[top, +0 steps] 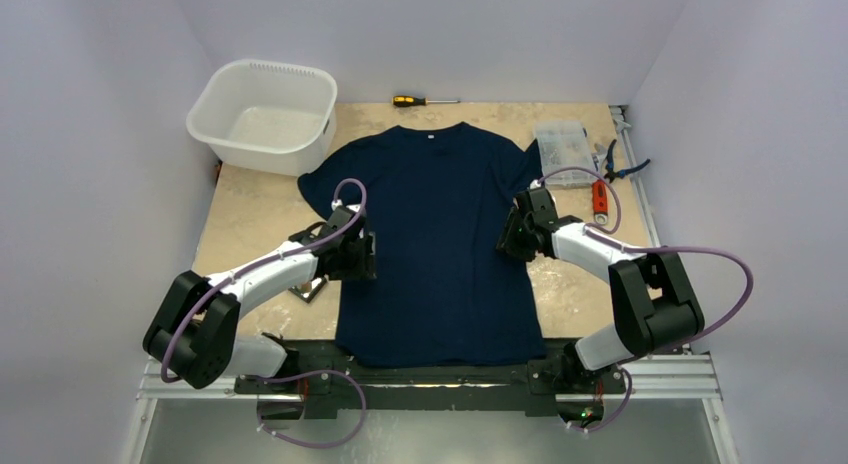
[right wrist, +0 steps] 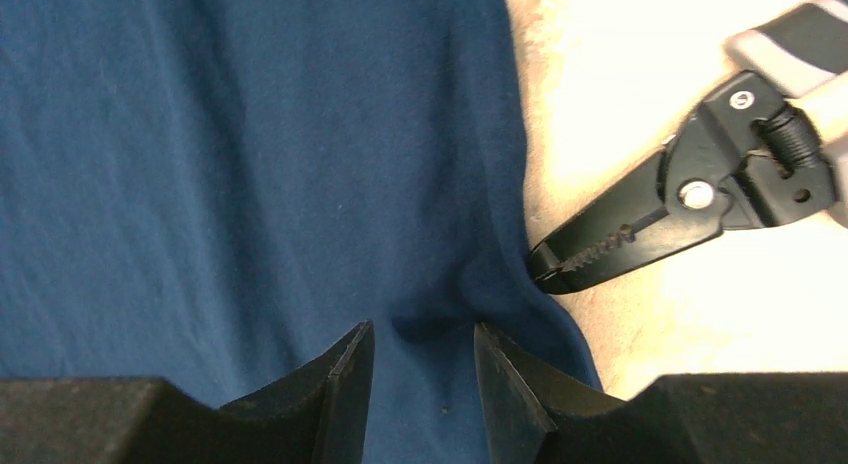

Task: Pin the brooch onto the clothing

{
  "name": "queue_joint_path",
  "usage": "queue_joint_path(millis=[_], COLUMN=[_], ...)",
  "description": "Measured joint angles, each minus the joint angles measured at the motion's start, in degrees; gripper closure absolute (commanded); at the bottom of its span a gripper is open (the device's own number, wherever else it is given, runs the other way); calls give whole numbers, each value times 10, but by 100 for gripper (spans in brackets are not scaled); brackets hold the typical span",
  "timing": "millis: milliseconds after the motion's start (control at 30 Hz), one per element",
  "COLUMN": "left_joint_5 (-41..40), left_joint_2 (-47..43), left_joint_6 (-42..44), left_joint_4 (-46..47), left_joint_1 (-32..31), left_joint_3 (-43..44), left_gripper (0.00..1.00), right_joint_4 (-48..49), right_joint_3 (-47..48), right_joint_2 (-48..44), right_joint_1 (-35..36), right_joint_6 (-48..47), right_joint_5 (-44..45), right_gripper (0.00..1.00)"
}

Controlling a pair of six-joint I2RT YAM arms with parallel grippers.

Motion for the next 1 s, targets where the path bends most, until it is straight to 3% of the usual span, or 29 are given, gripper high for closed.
queue_joint_path(millis=[600, 1000], left_joint_5=[-29, -101], left_joint_2=[-4, -137], left_joint_6=[-14, -47], left_joint_4=[-6, -78], left_joint_1=[0, 0], left_joint_3=[-6, 13], left_gripper=[43, 43], right_joint_4=[-65, -110], right_joint_3=[-7, 54], right_joint_2=[-42, -126], right_joint_1=[1, 1], right_joint_6=[20, -21], right_joint_5=[87, 86], right_gripper=[53, 44])
